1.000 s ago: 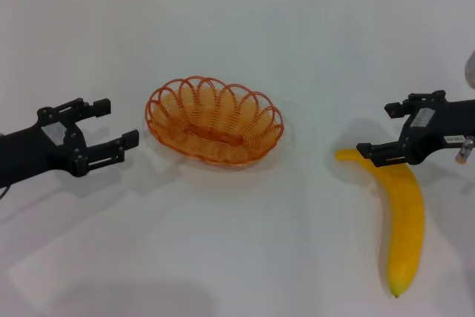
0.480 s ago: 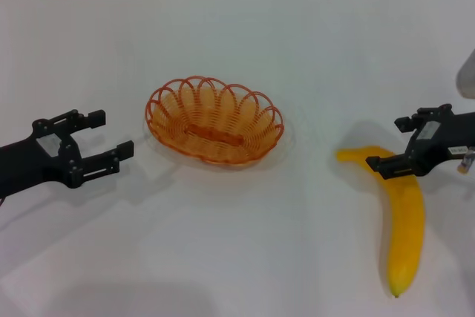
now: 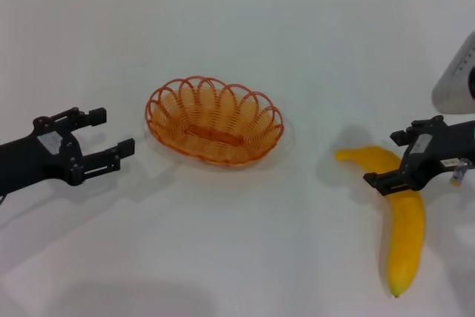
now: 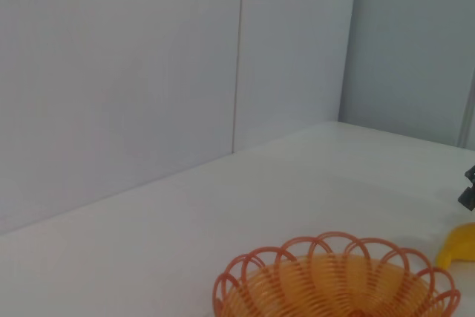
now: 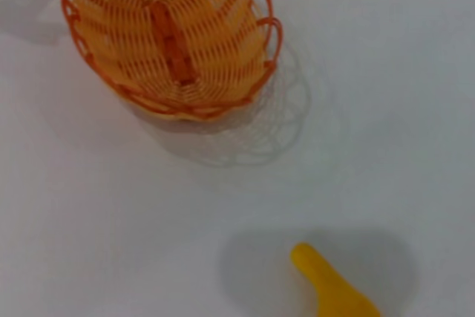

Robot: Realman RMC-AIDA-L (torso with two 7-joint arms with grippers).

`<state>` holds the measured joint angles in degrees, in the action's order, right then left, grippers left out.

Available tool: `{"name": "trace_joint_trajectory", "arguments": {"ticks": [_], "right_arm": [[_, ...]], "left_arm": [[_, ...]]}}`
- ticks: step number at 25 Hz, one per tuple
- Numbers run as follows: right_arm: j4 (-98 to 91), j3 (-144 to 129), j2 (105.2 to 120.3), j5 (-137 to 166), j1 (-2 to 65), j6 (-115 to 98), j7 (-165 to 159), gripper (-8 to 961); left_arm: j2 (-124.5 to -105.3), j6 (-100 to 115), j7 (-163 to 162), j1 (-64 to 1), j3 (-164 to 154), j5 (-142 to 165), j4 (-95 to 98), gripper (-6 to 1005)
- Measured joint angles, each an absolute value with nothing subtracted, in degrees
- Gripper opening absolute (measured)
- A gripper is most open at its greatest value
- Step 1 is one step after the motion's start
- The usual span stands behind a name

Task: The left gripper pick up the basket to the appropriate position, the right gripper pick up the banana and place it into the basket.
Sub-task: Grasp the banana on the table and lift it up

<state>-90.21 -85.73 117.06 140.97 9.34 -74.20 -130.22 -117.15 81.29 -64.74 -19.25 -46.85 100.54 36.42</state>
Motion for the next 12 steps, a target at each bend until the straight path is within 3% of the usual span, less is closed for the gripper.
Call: {"name": "trace_joint_trajectory", "arguments": {"ticks": [12], "right_arm": [[-88.58,-86.98,116.96,142.48,10.90,-74.35,-131.04,879]], "left_arm": [[-117.15,81.30,-64.60,-19.68,-46.85,100.54,36.34,796]]}}
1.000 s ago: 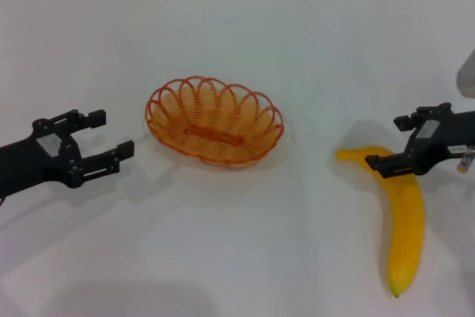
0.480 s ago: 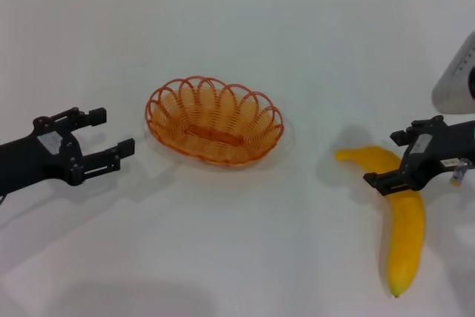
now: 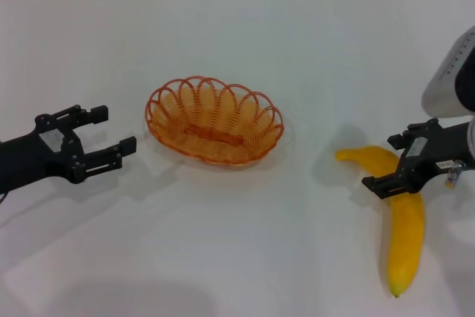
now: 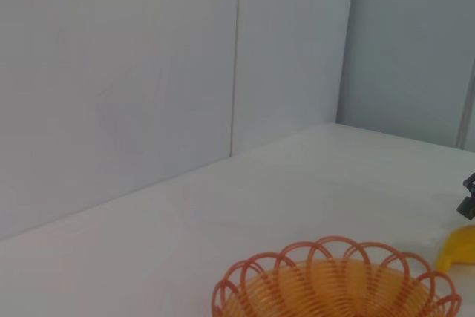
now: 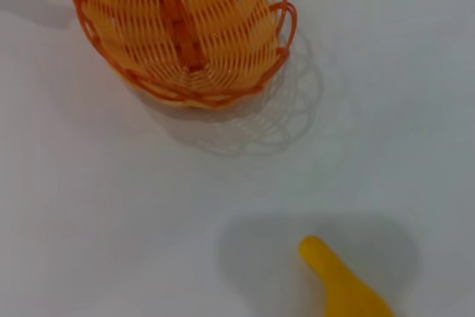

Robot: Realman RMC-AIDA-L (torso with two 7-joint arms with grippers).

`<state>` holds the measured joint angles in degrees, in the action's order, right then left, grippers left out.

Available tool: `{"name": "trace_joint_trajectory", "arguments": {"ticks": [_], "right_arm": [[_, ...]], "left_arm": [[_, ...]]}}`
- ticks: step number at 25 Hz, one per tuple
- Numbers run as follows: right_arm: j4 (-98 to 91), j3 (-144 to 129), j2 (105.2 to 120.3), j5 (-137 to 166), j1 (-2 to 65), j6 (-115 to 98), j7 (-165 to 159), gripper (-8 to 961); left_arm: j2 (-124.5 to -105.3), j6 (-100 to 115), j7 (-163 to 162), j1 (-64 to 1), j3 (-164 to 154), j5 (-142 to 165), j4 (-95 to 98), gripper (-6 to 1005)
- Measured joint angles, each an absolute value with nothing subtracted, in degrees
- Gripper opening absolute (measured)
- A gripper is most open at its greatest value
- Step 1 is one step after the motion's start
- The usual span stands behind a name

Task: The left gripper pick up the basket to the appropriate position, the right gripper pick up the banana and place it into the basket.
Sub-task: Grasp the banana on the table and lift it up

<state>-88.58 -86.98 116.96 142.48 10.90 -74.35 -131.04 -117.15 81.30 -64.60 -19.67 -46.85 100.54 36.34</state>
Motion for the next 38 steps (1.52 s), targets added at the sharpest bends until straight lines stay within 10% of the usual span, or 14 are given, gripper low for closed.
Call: {"name": "trace_joint_trajectory", "arguments": {"ticks": [27,38], "right_arm": [[-84.27,-87.10,116.80,144.10,13.97,-75.08,-131.93,876],[-84.40,-87.02,116.81,144.04,14.42,-75.68,-133.10,706]], "left_arm": [[-117.25,81.49,-64.51,-20.35,-46.85,100.55,36.21,796],[-117.25,81.73,-64.51,-20.57,-46.85,100.55,36.18,796]]}}
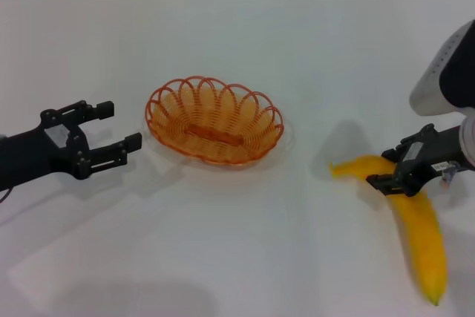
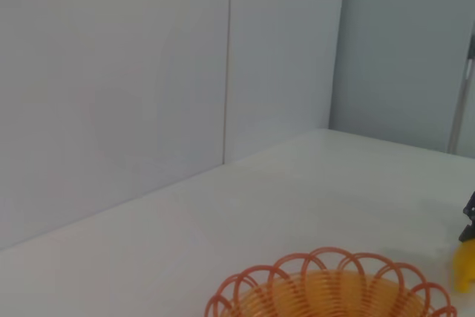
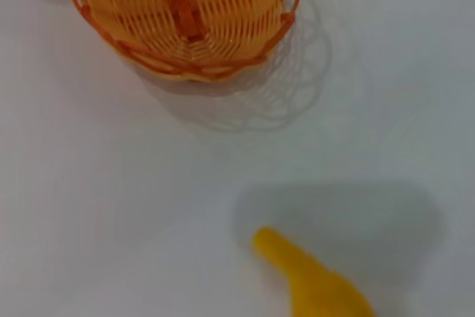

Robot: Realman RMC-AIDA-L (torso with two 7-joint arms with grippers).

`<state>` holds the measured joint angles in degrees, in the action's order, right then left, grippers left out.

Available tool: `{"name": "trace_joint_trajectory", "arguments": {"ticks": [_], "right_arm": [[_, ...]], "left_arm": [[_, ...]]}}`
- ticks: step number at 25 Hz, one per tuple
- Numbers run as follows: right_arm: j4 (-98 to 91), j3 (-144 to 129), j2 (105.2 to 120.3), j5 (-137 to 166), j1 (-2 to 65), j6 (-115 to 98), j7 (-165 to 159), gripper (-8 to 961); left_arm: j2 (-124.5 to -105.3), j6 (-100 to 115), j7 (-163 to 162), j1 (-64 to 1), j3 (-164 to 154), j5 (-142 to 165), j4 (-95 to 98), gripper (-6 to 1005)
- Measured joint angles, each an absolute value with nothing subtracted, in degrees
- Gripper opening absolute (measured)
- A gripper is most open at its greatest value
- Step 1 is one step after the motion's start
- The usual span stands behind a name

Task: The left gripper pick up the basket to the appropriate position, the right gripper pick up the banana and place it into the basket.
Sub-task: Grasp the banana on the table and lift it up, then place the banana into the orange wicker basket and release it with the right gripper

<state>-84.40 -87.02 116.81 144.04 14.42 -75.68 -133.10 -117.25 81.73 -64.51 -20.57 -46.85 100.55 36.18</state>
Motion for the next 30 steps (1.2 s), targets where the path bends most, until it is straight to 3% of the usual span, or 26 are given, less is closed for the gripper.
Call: {"name": "trace_joint_trajectory", "arguments": {"ticks": [2,8,14,30], "right_arm": [[-84.90,-87.01,116.80,143.92,14.32,-75.68,-133.10,598],[-87.36,-86.92,116.80,143.71,13.82,-75.68,-133.10,476],[-91.46,-88.39,116.84,143.31,14.63,-75.10,-132.50,476],[-88.28,-96.58,116.72,140.98,28.70,-69.82,-129.98,477]], "left_arm": [[-117.25,81.74,-64.51,-20.60,-46.85,100.55,36.14,796],[-117.16,81.74,-64.49,-20.68,-46.85,100.55,35.68,796],[-117.15,81.74,-64.44,-20.75,-46.84,100.55,35.68,796],[-117.28,81.74,-63.68,-21.42,-46.84,100.55,35.18,796]]}}
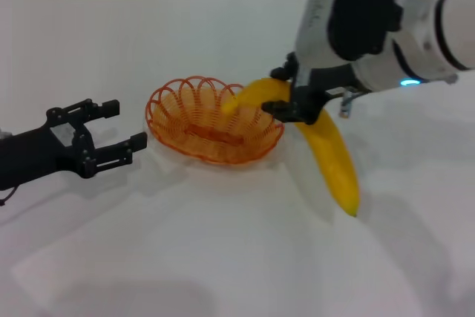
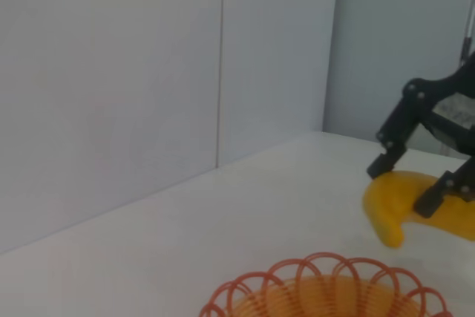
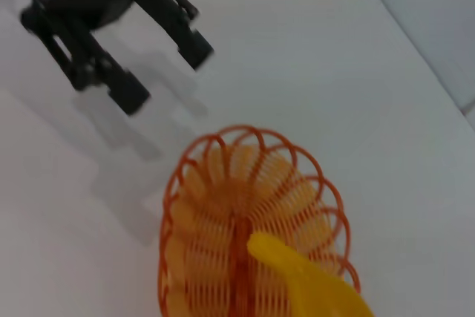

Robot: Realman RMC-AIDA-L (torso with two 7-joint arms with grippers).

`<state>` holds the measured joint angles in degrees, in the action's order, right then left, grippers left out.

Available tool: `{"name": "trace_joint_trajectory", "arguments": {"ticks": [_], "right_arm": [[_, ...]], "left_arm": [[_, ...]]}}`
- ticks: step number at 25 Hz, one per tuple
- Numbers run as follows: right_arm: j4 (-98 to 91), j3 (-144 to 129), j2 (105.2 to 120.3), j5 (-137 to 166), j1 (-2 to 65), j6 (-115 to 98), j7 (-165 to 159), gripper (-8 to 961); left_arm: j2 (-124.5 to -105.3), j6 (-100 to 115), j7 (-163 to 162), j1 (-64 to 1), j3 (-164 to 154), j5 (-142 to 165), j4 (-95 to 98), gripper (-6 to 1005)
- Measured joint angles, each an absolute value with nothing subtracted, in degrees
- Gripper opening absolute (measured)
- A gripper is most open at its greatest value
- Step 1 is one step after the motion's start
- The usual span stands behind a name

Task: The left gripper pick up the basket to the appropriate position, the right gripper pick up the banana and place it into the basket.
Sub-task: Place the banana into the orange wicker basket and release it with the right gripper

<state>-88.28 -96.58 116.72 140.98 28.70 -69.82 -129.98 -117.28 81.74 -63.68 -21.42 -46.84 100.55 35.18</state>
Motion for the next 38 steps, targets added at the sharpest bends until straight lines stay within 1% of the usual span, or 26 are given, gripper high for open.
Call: {"name": "trace_joint_trajectory", "arguments": {"ticks": [9,14,20,31,38], "right_arm": [[-84.33,-100.99,116.83,140.23,37.21,-67.19,-129.54,478],[-79.26,-103.16,116.94,140.24,42.05,-64.27,-129.61,478],[-72.94,-105.22,117.10,140.26,46.31,-60.88,-129.94,479],[-69.87,-108.65,117.29,140.27,48.30,-57.93,-130.06,479],[-69.87,-109.04,117.29,140.27,48.39,-57.82,-130.08,480]], "left_arm": [[-117.27,81.70,-63.08,-22.42,-46.85,100.67,34.00,796],[-117.24,81.67,-63.08,-22.70,-47.60,100.66,33.89,796],[-117.13,81.43,-62.99,-23.79,-47.81,100.89,32.53,796],[-117.19,81.36,-62.30,-23.92,-47.82,100.84,32.51,796],[-117.25,81.36,-61.34,-22.53,-47.80,99.25,32.52,796]]}}
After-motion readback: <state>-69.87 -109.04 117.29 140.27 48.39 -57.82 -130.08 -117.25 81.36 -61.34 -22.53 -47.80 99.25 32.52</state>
